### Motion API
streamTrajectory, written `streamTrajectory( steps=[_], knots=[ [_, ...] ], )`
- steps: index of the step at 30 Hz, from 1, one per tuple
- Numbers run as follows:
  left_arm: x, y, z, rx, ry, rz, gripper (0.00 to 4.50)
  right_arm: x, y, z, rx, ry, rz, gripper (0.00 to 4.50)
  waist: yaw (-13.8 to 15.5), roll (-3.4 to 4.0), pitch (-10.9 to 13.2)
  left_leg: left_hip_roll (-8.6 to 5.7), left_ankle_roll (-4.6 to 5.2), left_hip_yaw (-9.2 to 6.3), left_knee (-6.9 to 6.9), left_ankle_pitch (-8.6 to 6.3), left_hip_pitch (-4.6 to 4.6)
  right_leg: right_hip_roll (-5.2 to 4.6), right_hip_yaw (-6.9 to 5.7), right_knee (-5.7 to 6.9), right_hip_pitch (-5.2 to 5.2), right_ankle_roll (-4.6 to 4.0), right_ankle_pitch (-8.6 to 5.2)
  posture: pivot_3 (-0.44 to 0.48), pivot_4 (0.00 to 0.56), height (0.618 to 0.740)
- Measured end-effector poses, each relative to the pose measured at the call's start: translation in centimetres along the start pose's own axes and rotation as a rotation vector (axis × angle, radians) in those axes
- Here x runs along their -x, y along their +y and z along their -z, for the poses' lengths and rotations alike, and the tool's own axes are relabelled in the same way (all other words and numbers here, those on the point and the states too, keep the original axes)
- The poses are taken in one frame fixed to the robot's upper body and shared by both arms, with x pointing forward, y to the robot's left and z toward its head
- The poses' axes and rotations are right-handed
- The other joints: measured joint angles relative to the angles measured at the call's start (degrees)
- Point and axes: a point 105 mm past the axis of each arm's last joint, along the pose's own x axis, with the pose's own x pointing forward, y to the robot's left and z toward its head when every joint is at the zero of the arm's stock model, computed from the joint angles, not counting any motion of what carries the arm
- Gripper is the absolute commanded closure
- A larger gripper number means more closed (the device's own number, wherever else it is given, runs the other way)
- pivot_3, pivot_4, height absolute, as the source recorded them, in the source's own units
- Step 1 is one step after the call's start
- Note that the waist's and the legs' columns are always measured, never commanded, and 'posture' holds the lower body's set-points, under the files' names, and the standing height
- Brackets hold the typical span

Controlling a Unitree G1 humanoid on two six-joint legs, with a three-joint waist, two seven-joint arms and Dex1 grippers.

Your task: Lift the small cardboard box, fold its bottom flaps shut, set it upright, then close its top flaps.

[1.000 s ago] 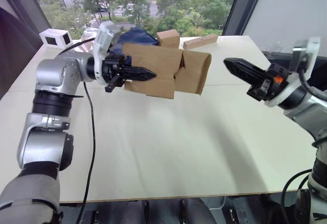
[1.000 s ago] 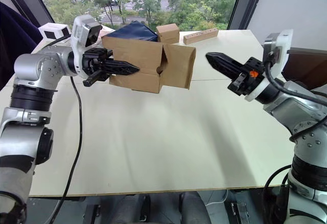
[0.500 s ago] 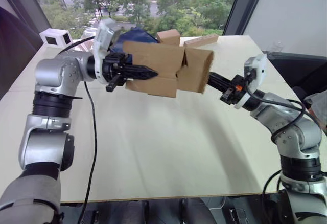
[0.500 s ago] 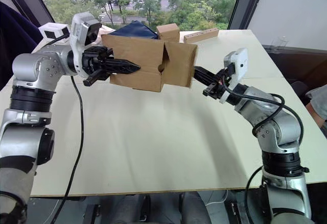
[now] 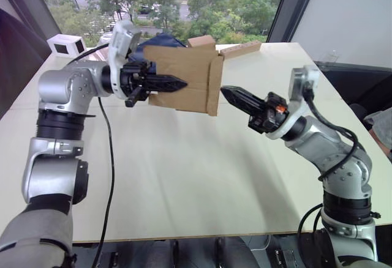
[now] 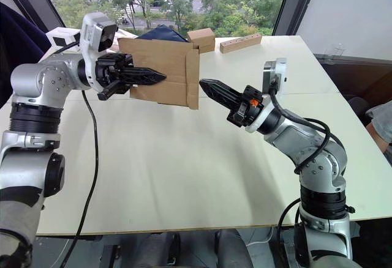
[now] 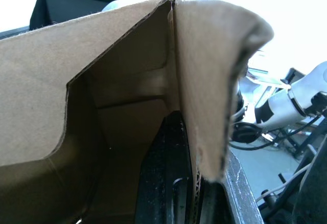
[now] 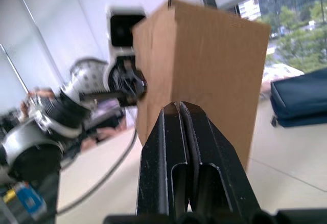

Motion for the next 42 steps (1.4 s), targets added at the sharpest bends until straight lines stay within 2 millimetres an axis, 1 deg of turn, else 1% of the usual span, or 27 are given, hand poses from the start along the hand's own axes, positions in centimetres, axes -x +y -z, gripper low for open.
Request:
streamTrajectory(
  steps=[5,6,8,12,19,22,23,24,25,26,34,42],
  knots=[
    [-0.2,0.2,0.0,0.017,-0.02,0.008,4.5,0.2,-0.5,-0.1,-0.035,-0.031,-0.006,1.4,0.0,0.0,0.0,0.0,0.0,0.0,0.0,0.0,0.0,0.0,0.0,0.0,0.0,0.0,0.0,0.0,0.15,0.74],
    [-0.3,0.3,0.0,0.018,-0.021,0.011,4.5,0.2,-0.7,0.0,-0.056,-0.044,-0.007,1.09,0.0,0.0,0.0,0.0,0.0,0.01,0.0,0.0,0.0,0.0,0.0,0.0,0.0,0.0,0.0,0.0,0.15,0.74],
    [-0.4,0.3,0.1,0.021,-0.024,0.014,4.5,0.2,-0.9,0.1,-0.099,-0.068,-0.013,1.09,0.0,0.0,0.0,0.0,0.0,0.01,0.0,0.0,0.0,0.0,0.0,0.01,0.0,0.0,0.0,0.0,0.15,0.74],
    [-0.5,0.3,0.1,0.022,-0.028,0.021,4.5,0.6,-0.7,-0.7,-0.233,-0.19,-0.064,1.09,0.0,0.0,0.0,0.01,0.0,0.0,0.0,0.0,0.0,-0.01,0.0,0.01,0.0,0.0,0.0,0.0,0.15,0.74],
    [-0.6,0.3,0.1,0.028,-0.031,0.023,4.5,0.9,-1.1,-0.2,-0.271,-0.197,-0.043,1.09,-0.1,0.0,0.0,0.0,0.0,0.0,0.0,0.0,0.0,0.0,0.0,0.02,-0.01,0.0,0.0,0.0,0.15,0.74],
    [-0.6,0.3,0.1,0.028,-0.032,0.023,4.5,0.9,-1.1,-0.1,-0.271,-0.194,-0.04,1.79,-0.1,0.0,0.0,0.0,0.0,0.0,0.0,0.0,0.0,0.0,0.0,0.02,-0.02,0.0,0.0,0.0,0.15,0.74],
    [-0.6,0.3,0.1,0.028,-0.032,0.023,4.5,0.9,-1.1,0.0,-0.271,-0.19,-0.037,2.12,-0.1,0.0,0.0,0.0,0.0,0.01,0.0,0.0,0.0,0.0,0.0,0.02,-0.02,0.0,0.0,0.0,0.15,0.74],
    [-0.6,0.3,0.1,0.028,-0.033,0.023,4.5,0.9,-1.2,0.2,-0.273,-0.186,-0.035,2.59,-0.1,0.0,0.0,0.0,0.0,0.01,0.0,0.0,0.0,0.0,0.0,0.02,-0.02,0.0,0.0,0.0,0.15,0.74],
    [-0.6,0.3,0.1,0.029,-0.033,0.023,4.5,0.9,-1.2,0.3,-0.277,-0.184,-0.035,2.87,-0.1,0.0,0.0,0.0,0.0,0.0,0.0,0.0,0.0,0.0,0.0,0.02,-0.02,0.0,0.0,0.0,0.15,0.74],
    [-0.6,0.3,0.1,0.029,-0.033,0.021,4.5,0.9,-1.2,0.4,-0.282,-0.184,-0.034,3.3,-0.1,0.0,0.0,0.0,0.0,0.01,0.0,0.0,0.0,0.0,0.0,0.02,-0.02,0.0,0.0,0.0,0.15,0.74],
    [-0.8,0.5,0.1,0.031,-0.036,0.013,4.5,1.2,-1.9,1.2,-0.312,-0.198,0.003,3.3,-0.1,0.0,0.0,0.0,0.0,0.01,0.0,0.0,0.0,0.0,0.01,0.03,-0.02,0.0,0.0,0.0,0.15,0.74],
    [-0.8,0.5,0.1,0.027,-0.04,0.009,4.5,0.5,-2.0,1.8,-0.321,-0.216,0.018,3.3,-0.1,0.0,0.0,0.0,0.0,0.0,0.0,0.0,0.0,0.01,0.01,0.03,-0.03,0.0,0.0,0.0,0.15,0.74]
  ],
)
